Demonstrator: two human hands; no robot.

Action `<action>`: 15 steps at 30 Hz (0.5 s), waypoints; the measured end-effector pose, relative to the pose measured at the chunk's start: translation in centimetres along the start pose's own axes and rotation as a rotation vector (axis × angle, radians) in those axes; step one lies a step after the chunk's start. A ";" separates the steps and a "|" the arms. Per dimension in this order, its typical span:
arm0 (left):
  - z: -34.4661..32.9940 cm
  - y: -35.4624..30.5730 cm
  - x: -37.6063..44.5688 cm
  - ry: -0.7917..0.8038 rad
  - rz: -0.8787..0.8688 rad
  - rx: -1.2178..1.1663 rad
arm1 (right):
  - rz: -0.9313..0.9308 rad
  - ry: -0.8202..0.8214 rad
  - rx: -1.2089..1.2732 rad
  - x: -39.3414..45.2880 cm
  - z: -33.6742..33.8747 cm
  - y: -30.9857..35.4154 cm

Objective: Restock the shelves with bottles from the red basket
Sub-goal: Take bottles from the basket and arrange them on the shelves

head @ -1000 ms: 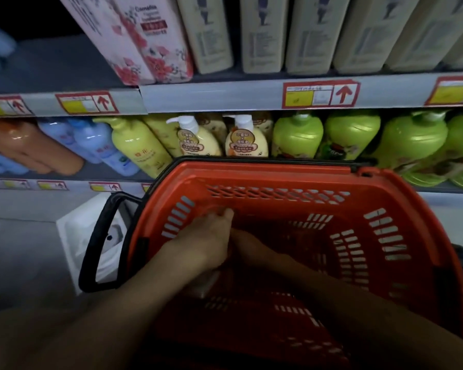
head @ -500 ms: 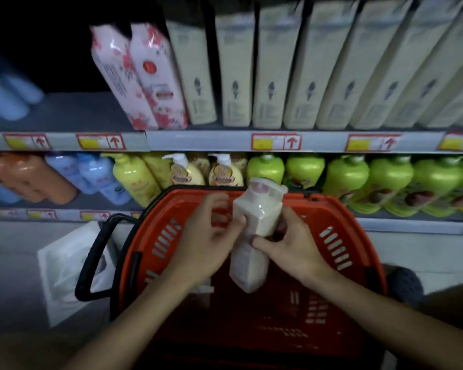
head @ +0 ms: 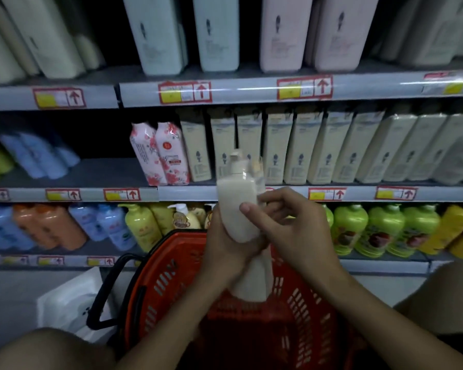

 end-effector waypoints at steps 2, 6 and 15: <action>0.8 -1.4 1.1 0.028 0.076 -0.166 | 0.133 0.036 0.115 0.7 1.0 1.5; 1.5 -4.9 2.2 0.151 0.201 -0.456 | -0.158 0.272 0.176 2.0 2.3 0.6; 0.6 -10.0 2.1 0.301 0.187 -0.363 | -0.188 0.377 0.435 0.7 3.7 2.4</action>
Point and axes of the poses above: each hand's wrist, its own x-axis towards the middle knuckle, its own z-axis out of the back of the hand, y = z × x, the point moved 1 cm from there along x, towards the middle knuckle, and after that the axes turned 4 degrees about -z, right-handed, at the moved point
